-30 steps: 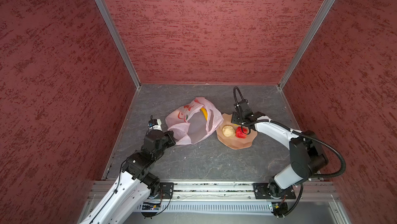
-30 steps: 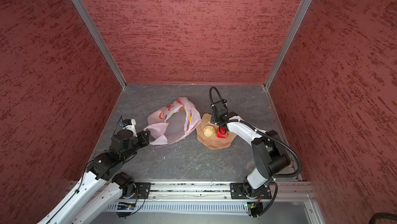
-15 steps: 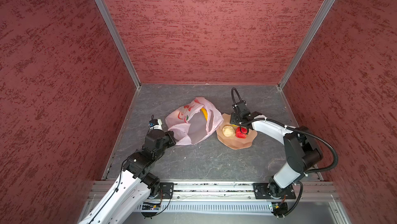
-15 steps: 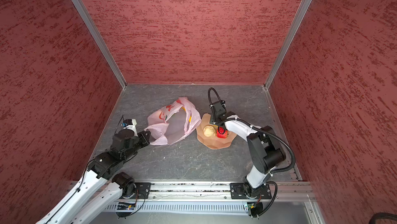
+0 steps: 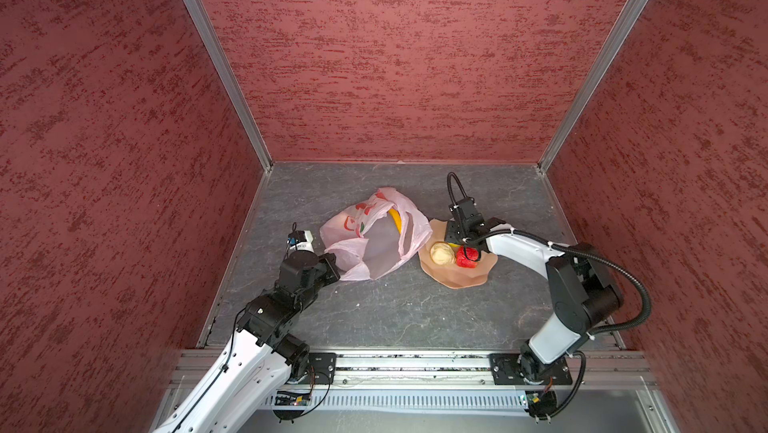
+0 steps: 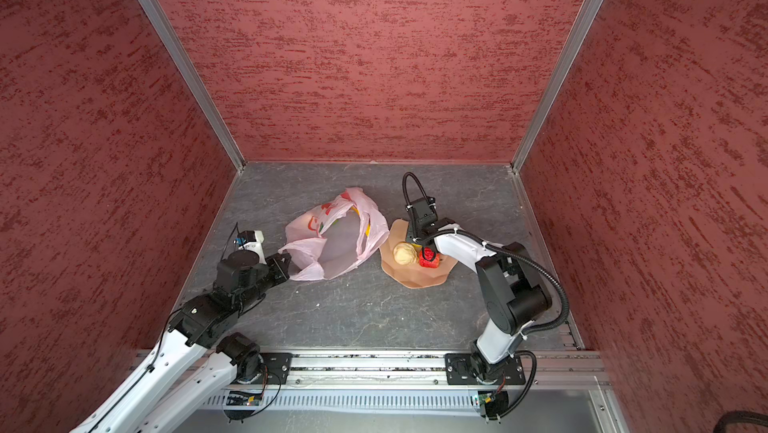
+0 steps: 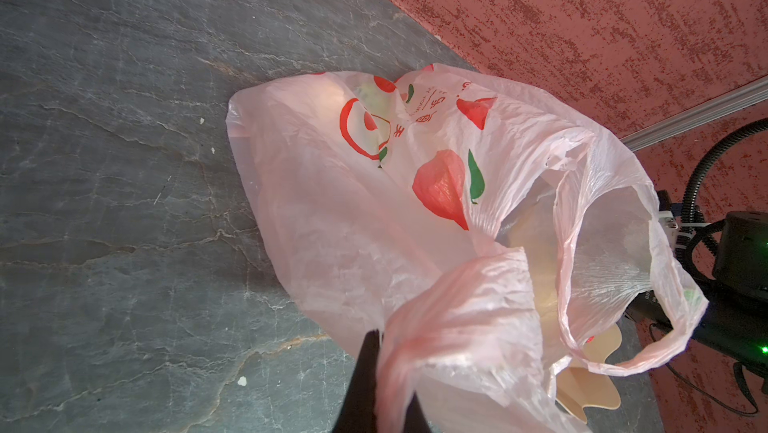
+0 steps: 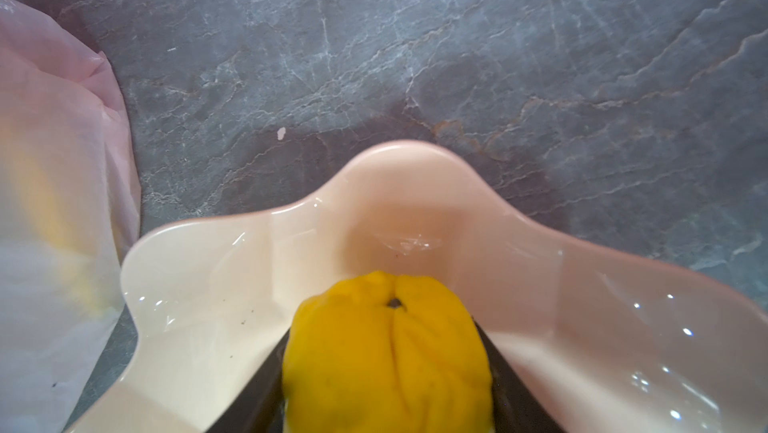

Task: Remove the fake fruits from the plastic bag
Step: 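Lower the yellow lemon into the peach bowl and open the right gripper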

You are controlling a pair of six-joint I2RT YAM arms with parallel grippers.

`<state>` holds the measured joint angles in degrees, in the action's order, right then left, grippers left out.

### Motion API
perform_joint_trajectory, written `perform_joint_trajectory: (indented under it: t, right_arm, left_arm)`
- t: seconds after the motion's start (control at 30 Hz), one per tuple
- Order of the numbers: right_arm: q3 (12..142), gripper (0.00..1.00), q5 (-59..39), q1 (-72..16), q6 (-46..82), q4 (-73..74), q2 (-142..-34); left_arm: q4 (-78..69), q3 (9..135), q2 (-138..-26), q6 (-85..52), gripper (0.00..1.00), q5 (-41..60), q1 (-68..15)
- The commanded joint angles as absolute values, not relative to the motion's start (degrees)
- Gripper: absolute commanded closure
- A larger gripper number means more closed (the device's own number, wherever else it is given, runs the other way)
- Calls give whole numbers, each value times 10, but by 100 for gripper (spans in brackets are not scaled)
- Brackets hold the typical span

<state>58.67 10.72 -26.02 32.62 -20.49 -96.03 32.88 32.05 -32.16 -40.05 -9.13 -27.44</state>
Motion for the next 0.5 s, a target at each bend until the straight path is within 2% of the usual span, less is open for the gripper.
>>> perform_joint_trajectory:
  t: [0.0,0.47]
  right_arm:
    - [581,44,106,-256,331,-190,-965]
    - [584,31,112,-255,337,-192,-980]
  left_arm:
    - [335,327,-317,-394,93,-96,-274]
    - [338,325,-315,-392,93,-95,-274]
